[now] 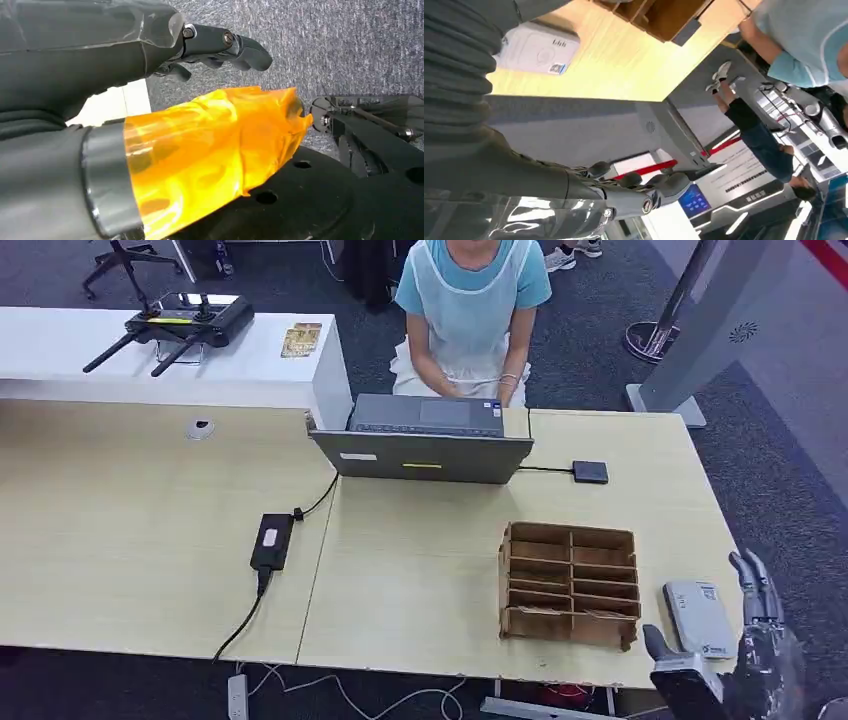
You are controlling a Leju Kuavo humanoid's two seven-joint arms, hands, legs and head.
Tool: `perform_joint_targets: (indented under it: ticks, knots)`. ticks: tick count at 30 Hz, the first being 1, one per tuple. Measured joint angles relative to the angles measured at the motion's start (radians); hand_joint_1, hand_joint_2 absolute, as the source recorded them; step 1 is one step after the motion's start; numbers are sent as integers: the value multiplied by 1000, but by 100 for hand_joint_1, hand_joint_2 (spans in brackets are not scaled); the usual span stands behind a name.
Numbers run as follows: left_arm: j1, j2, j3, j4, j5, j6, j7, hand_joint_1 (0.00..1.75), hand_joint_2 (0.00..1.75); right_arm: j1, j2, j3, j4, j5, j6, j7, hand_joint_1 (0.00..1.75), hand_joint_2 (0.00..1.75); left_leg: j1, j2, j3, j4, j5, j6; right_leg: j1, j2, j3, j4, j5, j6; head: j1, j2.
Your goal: Pass the card to the sensor for recognition and then transmit it.
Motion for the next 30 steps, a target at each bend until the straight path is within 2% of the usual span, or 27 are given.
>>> perform_joint_targets:
  ticks: [5, 10, 17, 20, 24, 30]
  knots:
    - [0, 0, 0, 2, 1, -1, 0, 0, 0, 4, -41, 23, -1, 26, -3, 25, 0, 175, 0, 0, 0, 0, 0, 0, 0, 0, 0, 0, 0, 0, 0, 0]
    - [-2, 0, 0, 2, -4, -3, 0, 0, 0, -6, -108, 73, 5, 168, -2, 123, 0, 175, 0, 0, 0, 0, 0, 0, 0, 0, 0, 0, 0, 0, 0, 0]
    - [-6, 0, -2, 2, -9, -6, 4, 0, 0, -58, -167, 149, 36, 331, 2, 216, 0, 175, 0, 1, 0, 0, 0, 0, 0, 0, 0, 0, 0, 0, 0, 0]
    - [-9, 0, -2, 2, -3, -7, 6, 0, 0, -96, -198, 193, 54, 381, 33, 256, 0, 175, 0, 1, 0, 0, 0, 0, 0, 1, 0, 0, 0, 0, 0, 0]
    - [-13, 0, -3, 2, -2, -7, 9, 0, 0, -154, -239, 245, 88, 409, 87, 272, 0, 175, 0, 1, 1, 0, 0, 0, 0, 0, 0, 0, 0, 0, 0, 0]
    - [-14, 0, -4, 2, 2, -7, 15, 0, 0, -200, -264, 273, 127, 426, 141, 301, 0, 175, 0, 0, 1, 0, 0, 0, 0, 0, 0, 0, 0, 0, 0, 0]
